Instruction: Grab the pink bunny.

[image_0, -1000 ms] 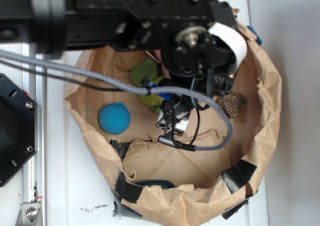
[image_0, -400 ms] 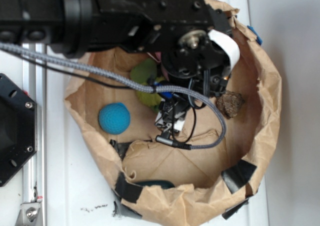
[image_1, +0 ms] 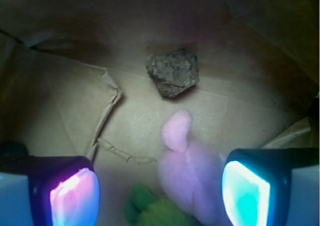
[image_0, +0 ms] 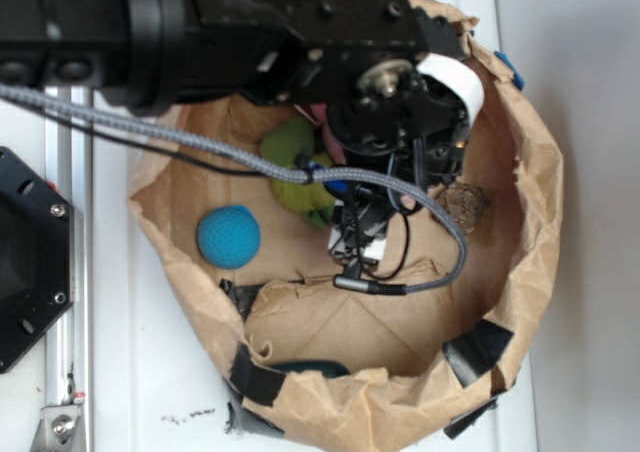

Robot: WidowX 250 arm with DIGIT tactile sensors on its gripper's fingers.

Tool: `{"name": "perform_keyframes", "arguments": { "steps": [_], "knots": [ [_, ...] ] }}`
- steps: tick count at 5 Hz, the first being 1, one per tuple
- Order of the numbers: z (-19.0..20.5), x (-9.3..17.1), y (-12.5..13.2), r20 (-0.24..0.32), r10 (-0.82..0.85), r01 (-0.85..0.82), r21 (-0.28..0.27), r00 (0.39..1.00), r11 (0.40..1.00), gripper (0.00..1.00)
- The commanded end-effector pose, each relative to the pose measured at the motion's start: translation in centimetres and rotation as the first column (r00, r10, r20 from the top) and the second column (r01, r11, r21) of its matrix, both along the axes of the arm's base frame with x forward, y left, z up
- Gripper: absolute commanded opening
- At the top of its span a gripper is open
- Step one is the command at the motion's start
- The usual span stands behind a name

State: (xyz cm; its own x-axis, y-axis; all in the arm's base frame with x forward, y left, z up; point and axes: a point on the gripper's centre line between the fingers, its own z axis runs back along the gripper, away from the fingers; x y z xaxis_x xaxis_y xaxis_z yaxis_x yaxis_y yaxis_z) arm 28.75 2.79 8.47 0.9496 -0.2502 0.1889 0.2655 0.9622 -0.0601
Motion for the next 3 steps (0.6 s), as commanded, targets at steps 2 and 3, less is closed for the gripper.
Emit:
{"name": "perform_keyframes", "arguments": {
  "steps": [2,3],
  "knots": [
    [-1.6,0.9,1.8,0.025,0.033,-0.034,0.033,0.999,0.999,1.00],
    [-2.0,1.2,2.0,0.030,0.052,-0.053,0.027,0.998,0.998,1.00]
  ]
}}
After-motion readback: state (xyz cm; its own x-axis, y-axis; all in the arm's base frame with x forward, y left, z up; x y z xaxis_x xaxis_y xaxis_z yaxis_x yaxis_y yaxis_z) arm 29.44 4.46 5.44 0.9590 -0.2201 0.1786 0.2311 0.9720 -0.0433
